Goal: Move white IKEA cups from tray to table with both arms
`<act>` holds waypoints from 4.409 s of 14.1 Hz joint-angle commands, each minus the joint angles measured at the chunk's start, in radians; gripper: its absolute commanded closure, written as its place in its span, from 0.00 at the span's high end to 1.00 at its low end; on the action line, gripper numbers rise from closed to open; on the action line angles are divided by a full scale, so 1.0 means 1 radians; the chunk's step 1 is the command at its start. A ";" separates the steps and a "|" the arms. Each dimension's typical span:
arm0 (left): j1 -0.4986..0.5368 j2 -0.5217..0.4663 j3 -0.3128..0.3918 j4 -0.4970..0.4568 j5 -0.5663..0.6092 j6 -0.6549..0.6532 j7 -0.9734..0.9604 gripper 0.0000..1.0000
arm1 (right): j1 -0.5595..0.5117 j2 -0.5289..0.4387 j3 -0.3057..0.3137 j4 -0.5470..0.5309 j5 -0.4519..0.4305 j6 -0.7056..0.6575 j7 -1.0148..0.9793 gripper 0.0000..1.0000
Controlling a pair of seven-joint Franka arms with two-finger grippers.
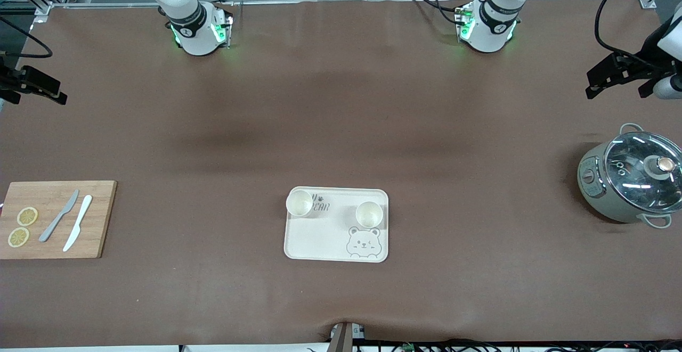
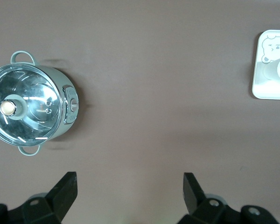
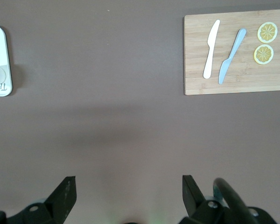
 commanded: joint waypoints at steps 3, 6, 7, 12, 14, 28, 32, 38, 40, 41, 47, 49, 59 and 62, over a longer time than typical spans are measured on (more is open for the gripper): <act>-0.015 0.051 -0.039 0.013 -0.043 0.049 -0.007 1.00 | -0.021 0.011 0.018 0.020 -0.015 -0.001 0.011 1.00; -0.023 0.103 -0.085 0.013 -0.043 0.096 -0.033 1.00 | -0.021 0.015 0.018 0.023 -0.016 -0.001 0.011 1.00; -0.026 0.128 -0.100 0.013 -0.043 0.119 -0.035 1.00 | -0.021 0.017 0.018 0.023 -0.016 0.002 0.010 1.00; -0.092 0.305 -0.152 0.025 -0.030 0.253 -0.074 1.00 | -0.036 0.072 0.017 0.072 -0.013 -0.003 0.013 1.00; -0.179 0.362 -0.145 0.033 0.050 0.337 -0.206 1.00 | -0.036 0.075 0.018 0.074 0.001 0.003 0.013 1.00; -0.393 0.671 -0.139 0.174 0.202 0.552 -0.660 1.00 | -0.035 0.210 0.019 0.074 0.033 0.174 0.002 1.00; -0.449 0.744 -0.127 0.188 0.239 0.632 -0.786 1.00 | -0.029 0.307 0.022 0.074 0.039 0.261 -0.003 1.00; -0.499 0.806 -0.074 0.177 0.239 0.739 -0.871 1.00 | 0.039 0.445 0.024 0.069 0.039 0.315 0.008 1.00; -0.500 0.826 -0.073 0.175 0.239 0.767 -0.888 1.00 | 0.069 0.514 0.024 0.073 0.056 0.321 0.014 1.00; -0.499 0.835 -0.068 0.175 0.239 0.772 -0.888 1.00 | 0.085 0.544 0.025 0.073 0.091 0.322 0.016 1.00; -0.496 0.893 -0.056 0.175 0.239 0.831 -0.900 1.00 | 0.210 0.595 0.022 0.065 0.238 0.378 0.309 1.00; -0.500 0.906 -0.042 0.175 0.237 0.838 -0.906 1.00 | 0.264 0.601 0.022 0.062 0.238 0.378 0.425 1.00; -0.522 0.890 -0.041 0.174 0.242 0.831 -0.912 0.00 | 0.488 0.666 0.022 0.051 0.237 0.537 0.985 1.00; -0.516 0.867 -0.039 0.175 0.254 0.818 -0.904 0.00 | 0.545 0.684 0.022 0.051 0.238 0.640 1.146 1.00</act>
